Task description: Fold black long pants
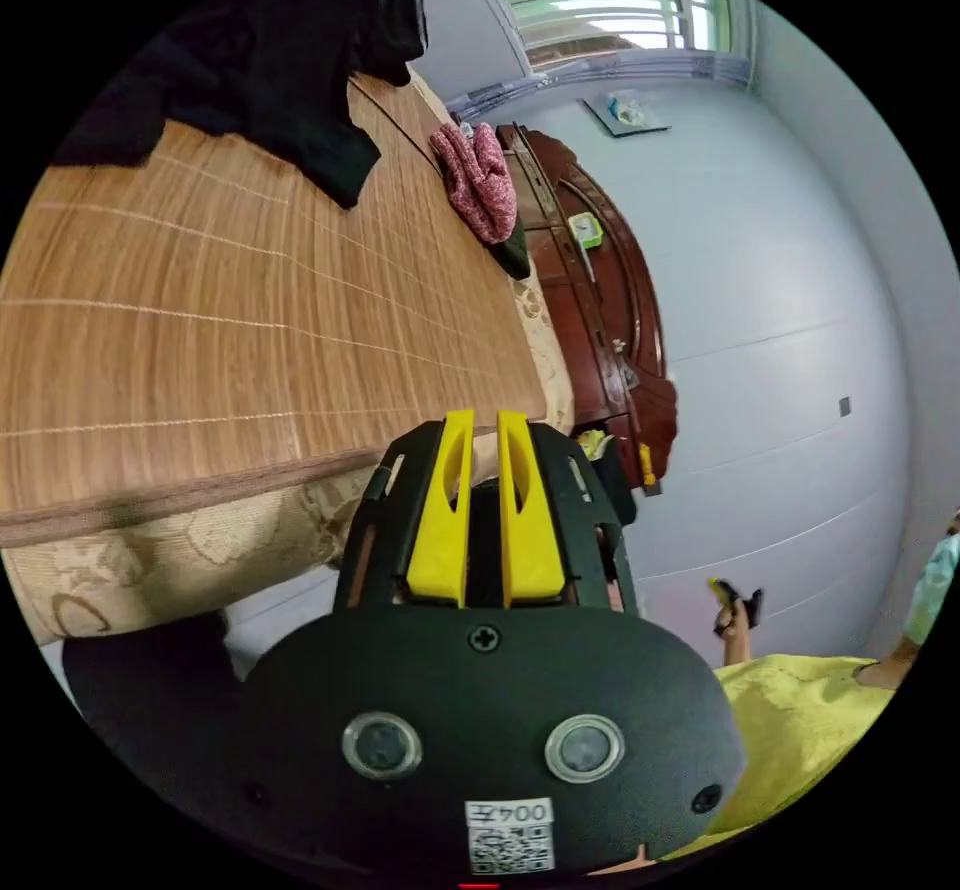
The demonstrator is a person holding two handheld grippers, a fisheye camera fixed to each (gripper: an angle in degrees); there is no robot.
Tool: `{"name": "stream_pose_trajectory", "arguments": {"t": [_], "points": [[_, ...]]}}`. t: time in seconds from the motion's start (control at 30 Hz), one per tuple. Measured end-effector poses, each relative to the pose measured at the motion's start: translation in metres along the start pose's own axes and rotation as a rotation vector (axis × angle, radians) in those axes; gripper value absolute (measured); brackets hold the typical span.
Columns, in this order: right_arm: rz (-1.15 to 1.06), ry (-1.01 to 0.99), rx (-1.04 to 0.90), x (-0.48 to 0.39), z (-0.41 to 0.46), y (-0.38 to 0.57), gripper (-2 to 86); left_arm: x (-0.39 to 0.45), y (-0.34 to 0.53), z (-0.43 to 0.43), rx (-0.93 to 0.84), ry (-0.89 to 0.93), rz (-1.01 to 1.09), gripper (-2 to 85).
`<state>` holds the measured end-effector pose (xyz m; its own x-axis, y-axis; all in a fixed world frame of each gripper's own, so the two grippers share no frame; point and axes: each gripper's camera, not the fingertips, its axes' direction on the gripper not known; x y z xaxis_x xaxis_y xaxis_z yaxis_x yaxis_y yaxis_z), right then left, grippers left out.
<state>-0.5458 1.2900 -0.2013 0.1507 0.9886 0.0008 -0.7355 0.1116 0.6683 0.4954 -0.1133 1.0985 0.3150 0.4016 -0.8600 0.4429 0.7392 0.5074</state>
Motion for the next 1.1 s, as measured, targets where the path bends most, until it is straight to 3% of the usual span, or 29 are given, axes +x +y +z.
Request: {"name": "stream_pose_trajectory", "arguments": {"t": [0.17, 0.4, 0.47, 0.67, 0.93, 1.1], "points": [[-0.418, -0.165, -0.318, -0.213, 0.243, -0.011, -0.7, 0.052, 0.014, -0.036, 0.024, -0.251, 0.098, 0.6], [-0.712, -0.197, -0.420, -0.430, 0.446, 0.051, -0.7, 0.113, 0.016, -0.102, 0.101, -0.649, 0.203, 1.1], [-0.780, -0.094, -0.456, -0.481, 0.497, 0.071, -0.7, 0.130, 0.011, -0.123, 0.137, -0.735, 0.217, 1.4], [-0.840, -0.009, -0.522, -0.540, 0.574, 0.097, -0.8, 0.198, -0.026, -0.187, 0.301, -0.955, 0.318, 4.2], [-0.800, -0.071, -0.503, -0.581, 0.619, 0.108, -0.7, 0.258, -0.140, -0.239, 0.408, -1.311, 0.269, 17.6], [-0.882, 0.005, -0.438, -0.614, 0.642, 0.130, -0.7, 0.270, -0.209, -0.257, 0.384, -1.321, 0.166, 19.1]]}}
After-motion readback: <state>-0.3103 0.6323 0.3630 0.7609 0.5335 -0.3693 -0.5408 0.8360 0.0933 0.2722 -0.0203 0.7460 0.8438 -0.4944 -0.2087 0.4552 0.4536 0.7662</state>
